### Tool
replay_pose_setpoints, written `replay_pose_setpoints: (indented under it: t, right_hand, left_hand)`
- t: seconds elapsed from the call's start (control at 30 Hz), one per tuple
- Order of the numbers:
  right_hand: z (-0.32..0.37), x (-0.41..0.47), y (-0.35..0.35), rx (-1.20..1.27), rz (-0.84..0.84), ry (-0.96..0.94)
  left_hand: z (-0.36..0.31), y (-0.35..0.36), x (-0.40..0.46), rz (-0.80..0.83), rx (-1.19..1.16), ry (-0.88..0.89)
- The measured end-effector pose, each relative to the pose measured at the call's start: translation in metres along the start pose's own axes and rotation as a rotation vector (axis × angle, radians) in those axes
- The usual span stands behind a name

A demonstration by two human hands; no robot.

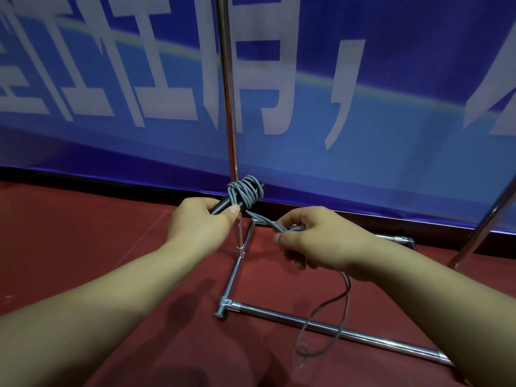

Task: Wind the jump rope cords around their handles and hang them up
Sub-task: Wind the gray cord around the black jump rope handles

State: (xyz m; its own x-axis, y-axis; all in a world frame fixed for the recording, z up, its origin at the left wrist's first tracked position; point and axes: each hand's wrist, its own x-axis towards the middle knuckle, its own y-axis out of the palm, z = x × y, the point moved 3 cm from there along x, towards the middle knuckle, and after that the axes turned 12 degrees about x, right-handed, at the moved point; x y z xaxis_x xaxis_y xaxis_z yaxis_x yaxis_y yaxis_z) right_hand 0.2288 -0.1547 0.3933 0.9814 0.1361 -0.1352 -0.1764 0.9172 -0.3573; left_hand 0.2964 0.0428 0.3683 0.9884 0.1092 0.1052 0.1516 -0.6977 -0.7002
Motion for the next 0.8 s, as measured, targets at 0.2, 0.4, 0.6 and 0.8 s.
replay_pose_setpoints:
  t: [0.2,0.4,0.6,0.8]
  right_hand:
    - [-0.003,0.0,-0.008,0.101,-0.088,0.073]
    - [-0.012,0.003,-0.018,0.099,-0.155,0.147]
    - [-0.018,0.001,-0.026,-0.105,-0.128,0.17]
    - [-0.021,-0.003,-0.022,-0.14,0.097,0.19]
  left_hand:
    - [0.009,-0.003,0.004,-0.062,0.165,-0.008]
    - [0.012,-0.005,0.005,-0.077,0.214,-0.004]
    - [0.017,-0.009,0.012,-0.118,0.196,-0.035]
    - [0.029,-0.008,0.015,-0.092,0.232,-0.054]
